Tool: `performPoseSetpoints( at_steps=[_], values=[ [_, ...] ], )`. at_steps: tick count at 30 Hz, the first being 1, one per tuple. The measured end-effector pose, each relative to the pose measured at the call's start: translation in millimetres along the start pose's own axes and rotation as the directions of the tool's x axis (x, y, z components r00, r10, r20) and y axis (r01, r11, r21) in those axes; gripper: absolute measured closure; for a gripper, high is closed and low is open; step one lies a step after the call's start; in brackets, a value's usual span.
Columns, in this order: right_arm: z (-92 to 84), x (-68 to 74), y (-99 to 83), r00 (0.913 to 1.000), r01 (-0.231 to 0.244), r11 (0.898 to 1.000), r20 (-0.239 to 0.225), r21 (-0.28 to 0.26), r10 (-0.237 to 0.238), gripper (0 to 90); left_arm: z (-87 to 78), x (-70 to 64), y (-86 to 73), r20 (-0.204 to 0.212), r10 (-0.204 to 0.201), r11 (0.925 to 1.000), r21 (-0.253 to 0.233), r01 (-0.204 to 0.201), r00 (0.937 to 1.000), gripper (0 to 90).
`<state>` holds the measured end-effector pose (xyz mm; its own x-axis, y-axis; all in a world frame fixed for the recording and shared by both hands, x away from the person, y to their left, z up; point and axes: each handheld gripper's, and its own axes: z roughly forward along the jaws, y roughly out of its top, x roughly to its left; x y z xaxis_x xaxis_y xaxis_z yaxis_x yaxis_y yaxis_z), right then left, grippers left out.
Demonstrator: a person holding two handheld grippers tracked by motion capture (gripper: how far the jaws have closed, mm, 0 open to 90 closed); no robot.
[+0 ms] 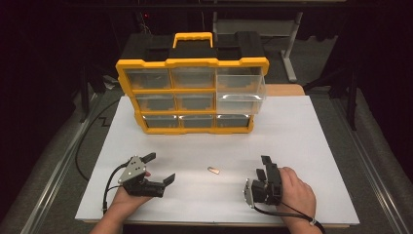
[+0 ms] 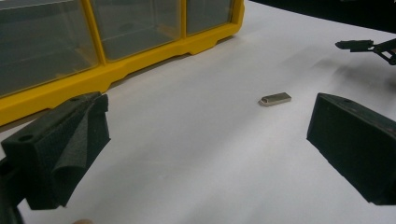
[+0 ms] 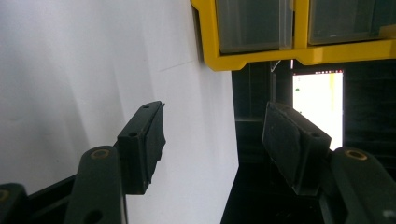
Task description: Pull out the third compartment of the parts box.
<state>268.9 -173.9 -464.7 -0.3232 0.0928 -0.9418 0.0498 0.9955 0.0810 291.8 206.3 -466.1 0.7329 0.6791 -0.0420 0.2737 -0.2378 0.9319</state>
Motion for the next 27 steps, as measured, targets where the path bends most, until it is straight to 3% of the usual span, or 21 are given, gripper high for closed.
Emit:
performPoseSetpoints(
  at_steps=[4, 10, 11, 12, 19, 24, 27],
  values=[
    [3.2, 2.1, 0.3, 0.9995, 0.023, 1.000, -0.022, 0.001, -0.023, 38.0, -1.1, 1.0, -0.5, -0.005, -0.003, 1.0000, -0.002, 0.003, 1.0000, 0.2],
    [6.8, 7.3, 5.5, 0.9986, 0.016, 1.000, -0.049, 0.001, -0.016, 31.3, -2.9, 3.3, -1.5, -0.011, -0.008, 1.0000, -0.005, 0.008, 0.9999, 0.2],
    [6.5, 6.6, 7.2, 0.9975, 0.039, 0.999, -0.059, 0.000, -0.039, 29.9, -3.0, 3.2, -1.7, -0.011, -0.007, 1.0000, -0.003, 0.007, 0.9999, 0.2],
    [7.6, 7.1, 8.0, 0.9980, 0.044, 0.999, -0.046, -0.019, -0.044, 28.3, -3.1, 3.0, -1.7, -0.011, -0.005, 1.0000, -0.002, 0.005, 0.9999, 0.2],
    [5.0, 5.7, 9.4, 0.9980, 0.047, 0.999, -0.042, -0.008, -0.048, 14.7, -2.8, 2.9, -1.4, -0.012, -0.004, 1.0000, -0.005, 0.004, 0.9999, 0.2],
    [3.6, 4.6, 7.7, 0.9986, 0.052, 0.998, -0.010, -0.021, -0.052, 1.1, -1.7, 3.0, -1.3, -0.009, -0.006, 1.0000, -0.003, 0.006, 0.9999, 0.2],
    [1.5, 3.9, 6.9, 0.9979, 0.063, 0.997, 0.014, -0.049, -0.063, 0.0, -1.5, 3.1, -0.3, -0.013, -0.014, 0.9999, -0.010, 0.014, 0.9998, 0.2]
  ],
)
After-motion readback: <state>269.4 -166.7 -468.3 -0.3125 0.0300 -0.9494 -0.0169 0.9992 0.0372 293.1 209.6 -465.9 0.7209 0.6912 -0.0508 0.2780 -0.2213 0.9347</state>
